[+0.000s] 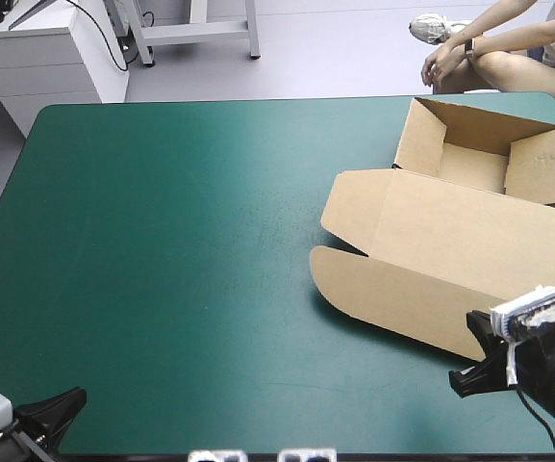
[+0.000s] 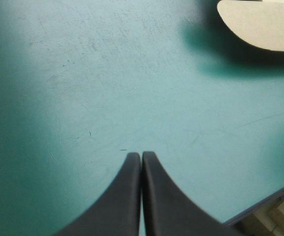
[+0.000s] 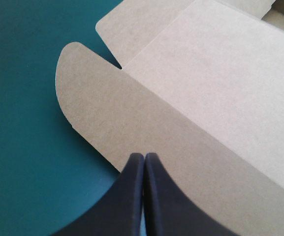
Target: Fold the box
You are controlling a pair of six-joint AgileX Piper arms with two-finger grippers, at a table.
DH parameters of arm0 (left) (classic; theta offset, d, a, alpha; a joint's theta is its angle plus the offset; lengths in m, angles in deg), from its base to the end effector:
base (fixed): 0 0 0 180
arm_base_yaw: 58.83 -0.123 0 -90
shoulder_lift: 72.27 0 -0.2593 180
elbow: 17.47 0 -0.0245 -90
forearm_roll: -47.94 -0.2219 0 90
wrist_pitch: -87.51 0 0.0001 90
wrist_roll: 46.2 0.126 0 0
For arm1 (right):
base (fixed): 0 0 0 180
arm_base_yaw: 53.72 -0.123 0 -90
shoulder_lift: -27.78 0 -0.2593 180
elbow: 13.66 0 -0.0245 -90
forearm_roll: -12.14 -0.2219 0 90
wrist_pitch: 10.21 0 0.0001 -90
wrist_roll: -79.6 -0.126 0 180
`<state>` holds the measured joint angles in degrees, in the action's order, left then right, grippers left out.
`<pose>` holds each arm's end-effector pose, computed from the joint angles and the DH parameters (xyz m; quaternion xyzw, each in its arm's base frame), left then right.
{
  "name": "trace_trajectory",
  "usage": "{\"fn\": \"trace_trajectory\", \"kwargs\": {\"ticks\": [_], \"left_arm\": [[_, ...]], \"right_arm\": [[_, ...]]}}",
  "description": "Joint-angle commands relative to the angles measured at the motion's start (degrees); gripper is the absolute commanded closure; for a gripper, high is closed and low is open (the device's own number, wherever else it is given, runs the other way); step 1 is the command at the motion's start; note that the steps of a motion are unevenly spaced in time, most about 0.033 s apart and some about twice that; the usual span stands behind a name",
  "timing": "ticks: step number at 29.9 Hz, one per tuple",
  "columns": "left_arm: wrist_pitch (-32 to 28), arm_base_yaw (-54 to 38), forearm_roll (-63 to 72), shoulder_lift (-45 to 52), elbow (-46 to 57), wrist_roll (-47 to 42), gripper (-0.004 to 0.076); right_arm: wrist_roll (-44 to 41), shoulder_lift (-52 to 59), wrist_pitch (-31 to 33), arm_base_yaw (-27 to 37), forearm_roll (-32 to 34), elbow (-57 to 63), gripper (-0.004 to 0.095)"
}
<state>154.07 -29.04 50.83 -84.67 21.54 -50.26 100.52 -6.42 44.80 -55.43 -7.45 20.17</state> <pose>0.0110 -0.0130 0.2772 0.1940 0.8345 -0.1739 0.4855 0.0844 0.0372 0.3112 -0.1510 0.8531 0.0883 0.4915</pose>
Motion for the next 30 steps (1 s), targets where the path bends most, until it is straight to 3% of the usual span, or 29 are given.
{"fn": "trace_trajectory", "kwargs": {"ticks": [1, 14, 30], "left_arm": [[-4.1, 0.1, 0.6, -1.0, -1.1, 2.1, 0.0732], [-4.0, 0.1, 0.5, 4.9, -1.0, 2.5, 0.0732], [-3.4, 0.1, 2.4, 5.3, 4.6, 4.1, 0.0732]], "right_arm": [[-0.1, 4.5, -7.9, -0.2, -0.7, 2.1, 0.0922], [-1.4, 15.0, -10.8, -0.2, 3.7, 12.9, 0.0922], [-5.4, 20.2, -11.2, -0.2, 6.3, 16.8, 0.0922]]}}
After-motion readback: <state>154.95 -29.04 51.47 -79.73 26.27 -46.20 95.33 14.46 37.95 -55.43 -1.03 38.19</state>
